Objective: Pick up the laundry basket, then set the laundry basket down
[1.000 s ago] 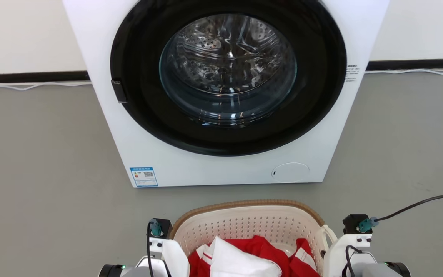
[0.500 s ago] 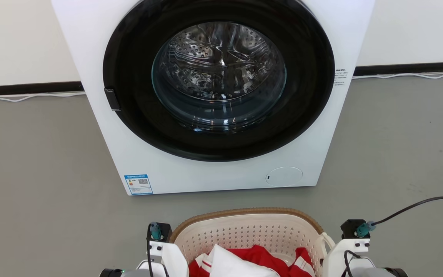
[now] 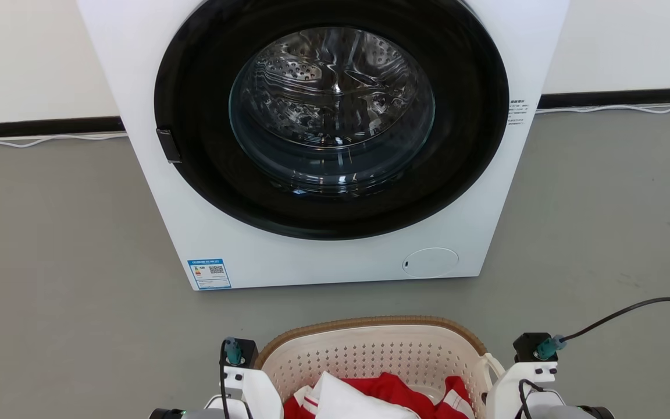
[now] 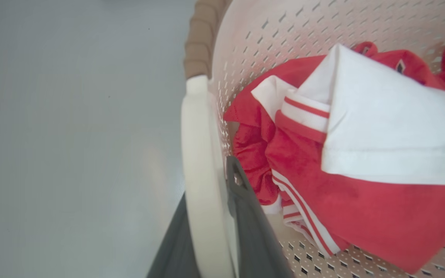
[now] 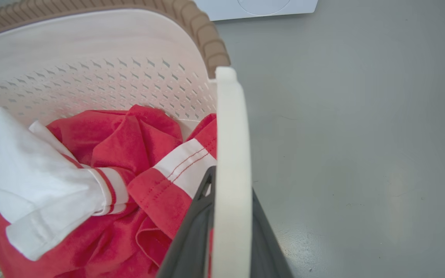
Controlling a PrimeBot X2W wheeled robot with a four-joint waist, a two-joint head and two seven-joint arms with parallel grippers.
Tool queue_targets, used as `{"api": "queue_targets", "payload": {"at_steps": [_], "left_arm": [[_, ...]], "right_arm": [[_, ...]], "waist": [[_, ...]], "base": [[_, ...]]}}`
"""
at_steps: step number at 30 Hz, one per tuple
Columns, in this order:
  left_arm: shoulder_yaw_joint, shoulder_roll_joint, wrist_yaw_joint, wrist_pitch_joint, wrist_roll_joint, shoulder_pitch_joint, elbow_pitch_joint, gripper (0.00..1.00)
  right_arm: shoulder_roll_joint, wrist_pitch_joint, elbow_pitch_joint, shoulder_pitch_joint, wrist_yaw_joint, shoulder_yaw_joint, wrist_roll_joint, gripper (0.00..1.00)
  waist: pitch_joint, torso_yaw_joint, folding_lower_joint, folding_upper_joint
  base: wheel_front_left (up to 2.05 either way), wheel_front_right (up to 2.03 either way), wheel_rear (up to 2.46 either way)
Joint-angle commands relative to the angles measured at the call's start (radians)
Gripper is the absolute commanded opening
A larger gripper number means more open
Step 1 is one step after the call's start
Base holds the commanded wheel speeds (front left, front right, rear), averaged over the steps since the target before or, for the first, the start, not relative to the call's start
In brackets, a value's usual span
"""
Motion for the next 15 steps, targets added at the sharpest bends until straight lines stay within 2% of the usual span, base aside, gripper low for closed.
{"api": "queue_targets", "payload": {"at_steps": [1, 15], "left_arm": [[0.004, 0.005, -0.016, 0.003, -0.003, -0.032, -0.008, 0.00], [-0.009, 0.005, -0.018, 0.003, -0.015, -0.044, 0.000, 0.00]], "right_arm": [[0.007, -0.021, -0.022, -0.044, 0.000, 0.023, 0.010, 0.00], [0.007, -0.025, -0.021, -0.051, 0.000, 0.054, 0.043, 0.00]], "waist": [[0.001, 0.000, 0.0001, -0.0001], [0.012, 0.001, 0.0001, -0.0001]], "base": [[0.00, 0.00, 0.00], [0.00, 0.00, 0.00]]}}
